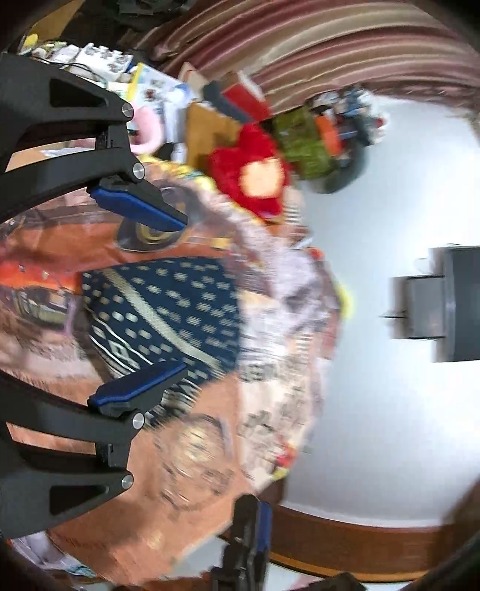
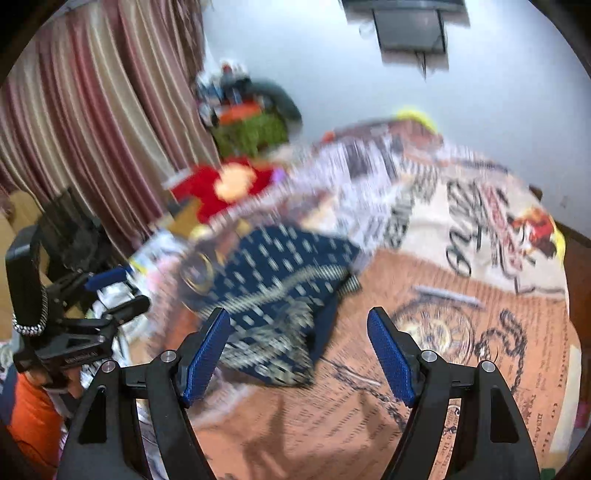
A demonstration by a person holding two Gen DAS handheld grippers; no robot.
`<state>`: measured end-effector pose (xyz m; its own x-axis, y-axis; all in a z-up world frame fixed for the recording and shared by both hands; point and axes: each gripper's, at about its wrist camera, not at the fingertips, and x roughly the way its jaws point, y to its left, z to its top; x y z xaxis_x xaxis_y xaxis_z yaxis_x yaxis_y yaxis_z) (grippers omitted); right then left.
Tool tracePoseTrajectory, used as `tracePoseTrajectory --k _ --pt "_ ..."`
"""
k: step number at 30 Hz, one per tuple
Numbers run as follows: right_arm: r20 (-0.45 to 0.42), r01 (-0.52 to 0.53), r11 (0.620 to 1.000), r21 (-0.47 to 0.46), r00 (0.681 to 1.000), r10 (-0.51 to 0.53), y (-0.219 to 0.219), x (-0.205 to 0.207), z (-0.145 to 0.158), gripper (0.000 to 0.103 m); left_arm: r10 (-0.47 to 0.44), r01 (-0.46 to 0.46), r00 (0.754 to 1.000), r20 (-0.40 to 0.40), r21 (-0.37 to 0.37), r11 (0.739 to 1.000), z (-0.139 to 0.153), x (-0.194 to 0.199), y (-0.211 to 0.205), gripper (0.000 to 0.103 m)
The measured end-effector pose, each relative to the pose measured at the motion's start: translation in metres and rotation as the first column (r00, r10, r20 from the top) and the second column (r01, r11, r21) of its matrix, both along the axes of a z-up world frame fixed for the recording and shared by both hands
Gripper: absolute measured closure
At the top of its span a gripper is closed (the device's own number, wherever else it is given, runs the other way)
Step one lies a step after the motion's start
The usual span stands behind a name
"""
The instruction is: Fold large clothes
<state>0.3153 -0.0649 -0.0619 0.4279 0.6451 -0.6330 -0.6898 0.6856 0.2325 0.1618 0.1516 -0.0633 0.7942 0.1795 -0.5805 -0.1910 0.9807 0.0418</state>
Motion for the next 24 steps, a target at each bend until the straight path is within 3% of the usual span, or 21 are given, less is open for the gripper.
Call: tracePoseTrajectory --k 6,13,18,21,24 --pt "0.216 -0.006 0.989 0.145 0.976 -0.026 -0.02 -0.057 0.068 0.026 -0.002 0.001 0.974 0.226 0.004 1.0 0.063 -0.043 -0.024 0.031" --pt "0.403 0.032 0.965 0.259 0.905 -0.138 -0.037 -0.124 0.108 0.025 0.021 -0.039 0.917 0.397 0.036 0.999 0.095 -0.089 -0.05 0.031" --pt "0.446 0.059 0.957 0.284 0.876 -0.186 -0.038 -0.155 0.11 0.019 0.042 -0.076 0.894 0.447 0.058 0.995 0.096 -0.106 -0.064 0.03" --pt "0.476 0.074 0.957 0.282 0.855 -0.206 -0.041 -0.171 0.106 0.013 0.051 -0.085 0.894 0.445 0.057 0.995 0.089 -0.112 -0.072 0.015" --pt "0.505 0.103 0.96 0.26 0.833 -0.226 -0.042 -0.183 0.101 0.004 0.059 -0.087 0.9 0.433 0.045 0.995 0.082 -0.114 -0.074 0.012"
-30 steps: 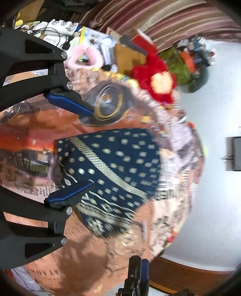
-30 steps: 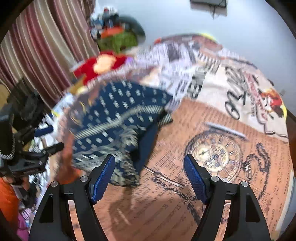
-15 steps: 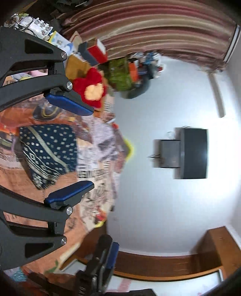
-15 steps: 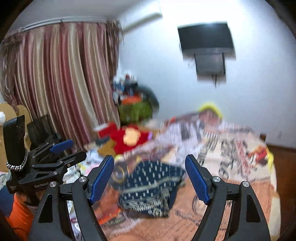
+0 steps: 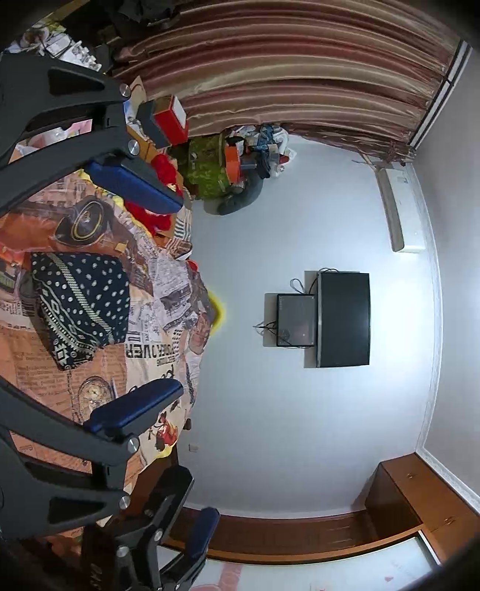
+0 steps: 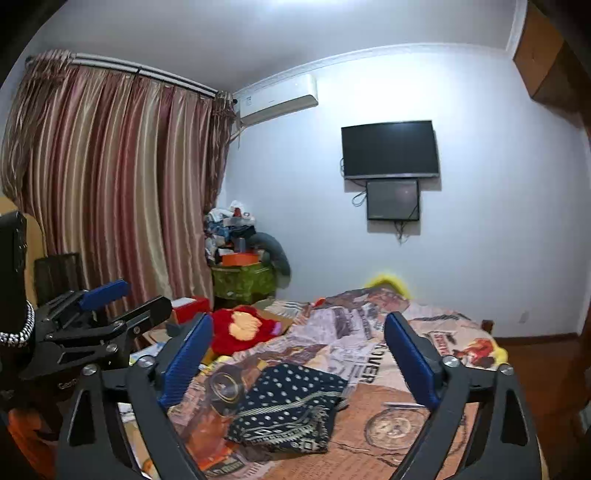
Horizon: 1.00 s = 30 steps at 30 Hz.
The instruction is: Fold large clothes
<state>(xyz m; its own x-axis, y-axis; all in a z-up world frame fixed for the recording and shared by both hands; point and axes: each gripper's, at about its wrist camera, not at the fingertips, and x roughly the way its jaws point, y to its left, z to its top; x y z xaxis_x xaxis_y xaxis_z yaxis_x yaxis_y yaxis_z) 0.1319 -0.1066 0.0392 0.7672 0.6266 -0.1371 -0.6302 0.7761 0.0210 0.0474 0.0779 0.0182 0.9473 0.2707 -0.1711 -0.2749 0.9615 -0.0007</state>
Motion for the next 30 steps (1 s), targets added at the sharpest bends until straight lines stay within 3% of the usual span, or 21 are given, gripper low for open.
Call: tracePoseTrajectory --k 7,30 --pt "-0.004 0.032 0.999 -0.009 0.999 -0.032 -0.002 -0.009 -0.006 0.0 -0.003 0.002 1.0 -0.013 -0.048 0.999 -0.006 -0.004 0.003 0.008" --pt "-0.071 0.029 1.0 0.001 0.997 -0.029 -0.005 0.001 -0.015 0.0 0.007 -0.009 0.999 -0.031 -0.063 0.998 -0.019 -0.009 0.003 0.004"
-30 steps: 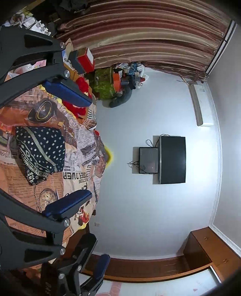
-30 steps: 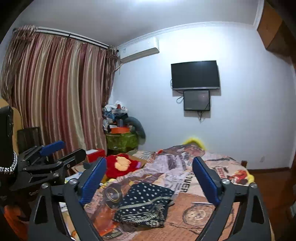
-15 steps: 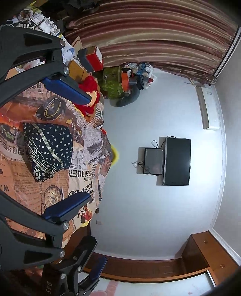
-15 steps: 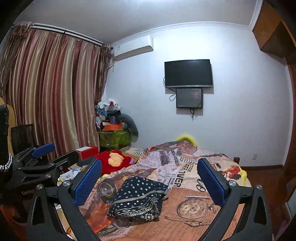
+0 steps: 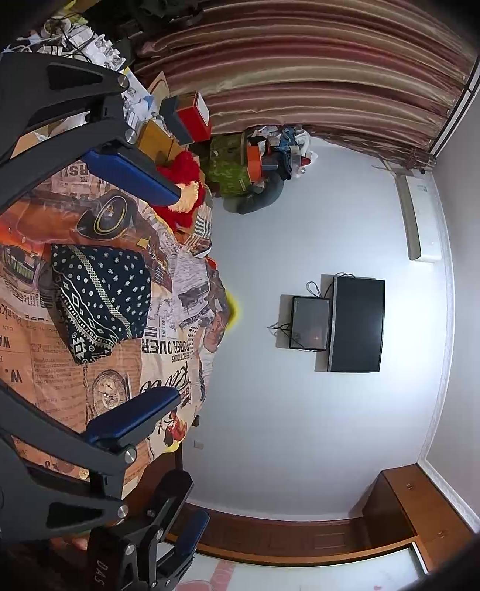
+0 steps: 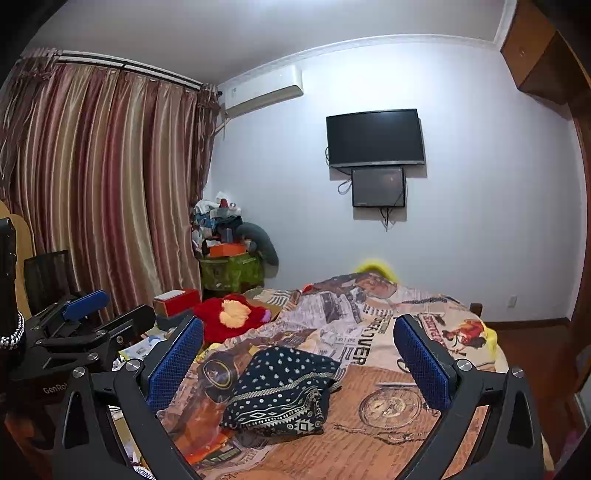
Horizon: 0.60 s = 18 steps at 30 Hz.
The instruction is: Fold large clothes
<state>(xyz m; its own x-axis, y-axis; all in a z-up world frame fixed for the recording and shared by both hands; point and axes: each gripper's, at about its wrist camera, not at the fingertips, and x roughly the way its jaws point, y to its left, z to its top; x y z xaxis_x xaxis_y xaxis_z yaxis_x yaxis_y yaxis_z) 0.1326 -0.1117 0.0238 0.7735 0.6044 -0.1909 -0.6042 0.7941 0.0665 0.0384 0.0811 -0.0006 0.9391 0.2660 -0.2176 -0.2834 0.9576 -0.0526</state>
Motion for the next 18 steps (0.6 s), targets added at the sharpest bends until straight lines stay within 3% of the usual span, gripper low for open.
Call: tracePoseTrajectory --k 18 --pt "-0.012 -0.002 1.0 -0.005 1.0 0.002 0.0013 0.0041 -0.0014 0.0 0.001 -0.001 1.0 -0.006 0.002 1.0 -0.0003 0.0014 -0.0009 0.002"
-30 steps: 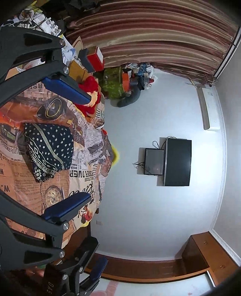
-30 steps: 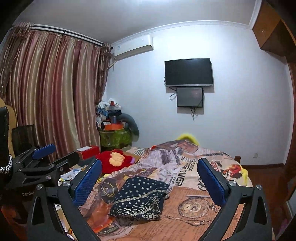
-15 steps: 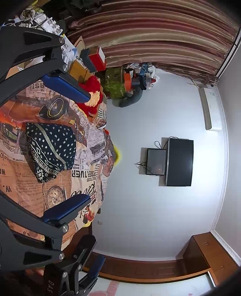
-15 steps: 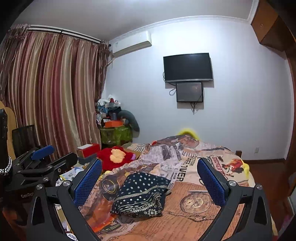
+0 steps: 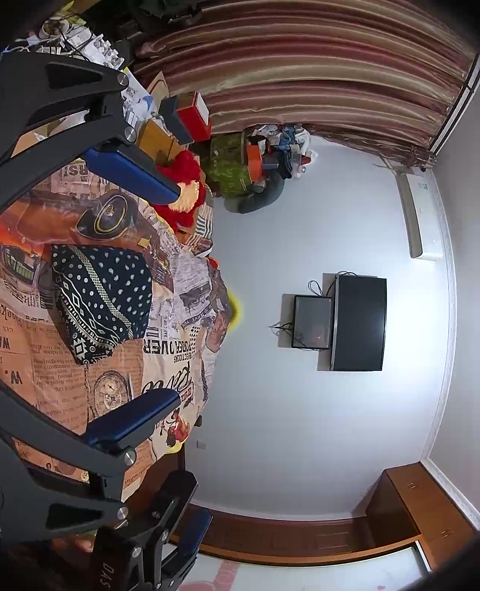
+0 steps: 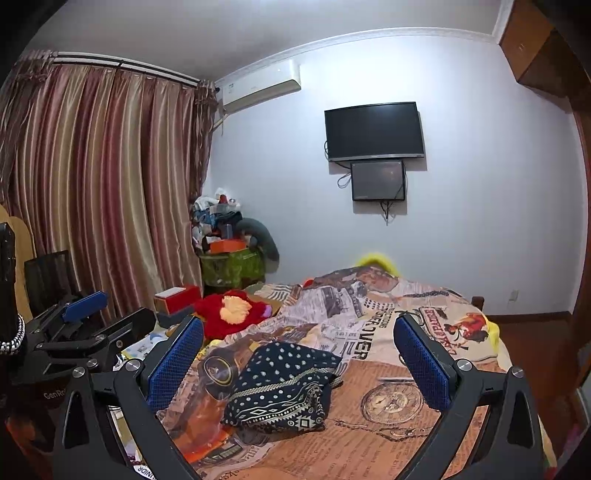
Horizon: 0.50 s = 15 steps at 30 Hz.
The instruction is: Fold large clothes
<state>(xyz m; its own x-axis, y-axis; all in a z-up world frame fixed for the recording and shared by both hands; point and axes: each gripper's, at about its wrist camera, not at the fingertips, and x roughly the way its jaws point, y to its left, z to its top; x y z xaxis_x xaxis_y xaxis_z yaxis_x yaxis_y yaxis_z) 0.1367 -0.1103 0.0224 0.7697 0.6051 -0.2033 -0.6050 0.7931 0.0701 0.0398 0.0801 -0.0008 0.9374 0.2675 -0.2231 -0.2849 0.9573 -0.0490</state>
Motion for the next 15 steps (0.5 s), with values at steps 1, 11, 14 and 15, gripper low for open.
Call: tracePoseTrajectory --k 1,11,14,15 --pt "0.001 0.001 1.0 0.001 1.0 -0.001 0.0006 -0.0004 0.0003 0.0 0.001 -0.001 1.0 0.002 -0.001 1.0 0.0002 -0.0001 0.0 0.002" --pt "0.001 0.005 1.0 0.004 1.0 -0.005 0.0002 -0.0003 0.0025 0.0 -0.005 0.005 1.0 0.0 -0.002 1.0 0.0015 0.0015 0.002 0.002" --pt "0.004 0.007 1.0 0.004 1.0 -0.007 0.0008 -0.0004 0.0036 0.0 -0.006 0.006 1.0 -0.001 -0.002 1.0 0.0016 0.002 0.0003 0.002" --pt "0.002 0.006 1.0 0.003 1.0 -0.006 0.0009 -0.0004 0.0034 0.0 -0.007 0.007 1.0 -0.001 -0.002 1.0 0.0017 0.0019 0.0001 0.002"
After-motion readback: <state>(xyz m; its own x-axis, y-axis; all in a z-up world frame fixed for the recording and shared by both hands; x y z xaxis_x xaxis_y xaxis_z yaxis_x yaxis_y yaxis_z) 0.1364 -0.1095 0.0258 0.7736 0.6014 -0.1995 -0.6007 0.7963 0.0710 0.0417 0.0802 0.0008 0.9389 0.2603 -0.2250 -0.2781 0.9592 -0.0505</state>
